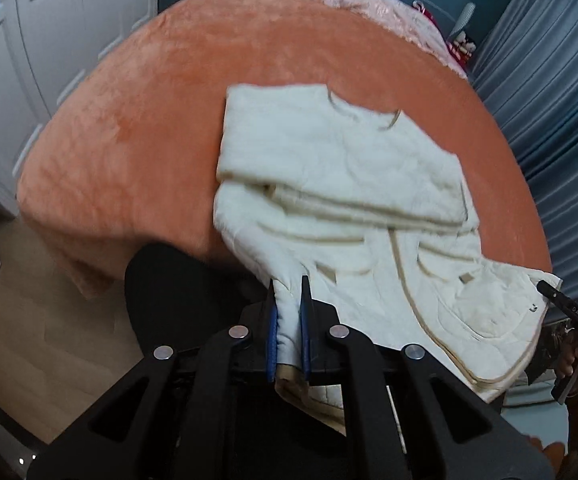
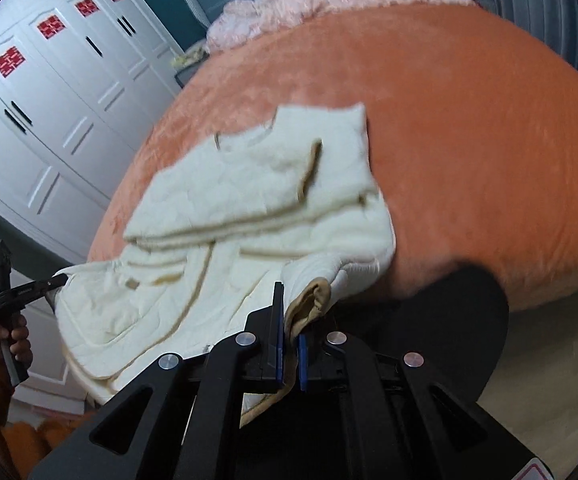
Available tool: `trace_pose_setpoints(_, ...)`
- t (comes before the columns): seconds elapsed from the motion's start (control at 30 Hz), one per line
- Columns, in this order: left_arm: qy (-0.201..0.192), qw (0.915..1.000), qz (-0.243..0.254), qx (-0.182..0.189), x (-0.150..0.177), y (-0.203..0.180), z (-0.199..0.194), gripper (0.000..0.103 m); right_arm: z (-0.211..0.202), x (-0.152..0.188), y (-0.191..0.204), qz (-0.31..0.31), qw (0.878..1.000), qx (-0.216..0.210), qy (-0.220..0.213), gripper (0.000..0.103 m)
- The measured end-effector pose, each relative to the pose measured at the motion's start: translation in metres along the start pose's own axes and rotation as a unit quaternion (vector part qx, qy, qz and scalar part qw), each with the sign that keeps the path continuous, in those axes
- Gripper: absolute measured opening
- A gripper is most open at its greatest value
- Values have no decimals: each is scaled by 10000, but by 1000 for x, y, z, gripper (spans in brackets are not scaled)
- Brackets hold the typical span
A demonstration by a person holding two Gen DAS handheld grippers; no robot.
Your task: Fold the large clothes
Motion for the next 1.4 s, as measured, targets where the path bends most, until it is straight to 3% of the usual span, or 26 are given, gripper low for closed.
trace_pose_setpoints(0.1, -766, 9970, 78, -95, -60, -15, -23, 8, -17, -66, 10, -42, 9969, -112, -777, 5)
trace_pose_setpoints(0.2, -1258, 9918, -193, -67, -124, -18, -26, 9, -16, -124, 5, 171, 9903, -166, -1367, 5)
trace_pose_setpoints(0.33, -1280, 9897, -605, -232, -190, -10, 13, 12, 16, -187, -15, 795, 9849, -280, -1513, 13)
trace_pose_setpoints(0.47, -1206, 9862, -1101, -259, -222, 5, 34, 15, 28, -216, -23, 1484, 9723, -805, -1619, 22)
trace_pose_setpoints(0.53, -1685, 9785, -1169, -214, -233, 6, 12, 32, 17, -224, -19, 1488, 9656, -1006, -1879, 31)
trace_pose_setpoints(0.57, -2098, 9701, -1151, -419, -236, 10, -7, 53, 9, -223, -19, 1437, 9626, -986, -2074, 36)
trace_pose_setpoints(0.6, -2536, 9595, -1057, -621, -240, 10, -29, 66, -1, -224, -20, 1382, 9592, -894, -2297, 47)
trace_pose_setpoints(0.63, -2859, 9505, -948, -764, -242, 8, -48, 86, -7, -224, -20, 1337, 9577, -799, -2420, 51)
trace_pose_setpoints(0.67, -3014, 9461, -815, -855, -244, 6, -61, 88, -10, -224, -19, 1266, 9584, -717, -2455, 51)
trace_pose_setpoints(0.8, -2521, 9635, -562, -696, -251, 3, -47, 88, 4, -220, -21, 1054, 9695, -289, -2193, 51)
trace_pose_setpoints(0.97, -1454, 9872, -466, -465, -241, 5, 33, 88, 50, -205, -34, 808, 9832, 502, -1561, 54)
trace_pose_setpoints(1.17, -476, 9954, -804, -234, -227, 17, 122, 86, 96, -204, -64, 1046, 9864, 708, -1049, 54)
trace_pose_setpoints(1.23, -309, 9947, -920, -333, -230, 24, 142, 79, 109, -206, -73, 1234, 9852, 707, -961, 54)
trace_pose_setpoints(1.33, -39, 9949, -990, -185, -232, 20, 165, 64, 139, -211, -81, 1485, 9843, 690, -662, 54)
trace_pose_setpoints(1.4, 14, 9954, -866, -419, -235, 18, 172, 28, 159, -215, -81, 1513, 9853, 676, -408, 48)
Point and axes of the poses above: each gripper's, at about its wrist camera, not at the fingertips, and z roughly the way its jaws point, y to its left, x to its underside, the point moved 10 cm from there along z, roughly the way its jaws point, and after that the axes turned 13 degrees about y, right-handed, at the moved point
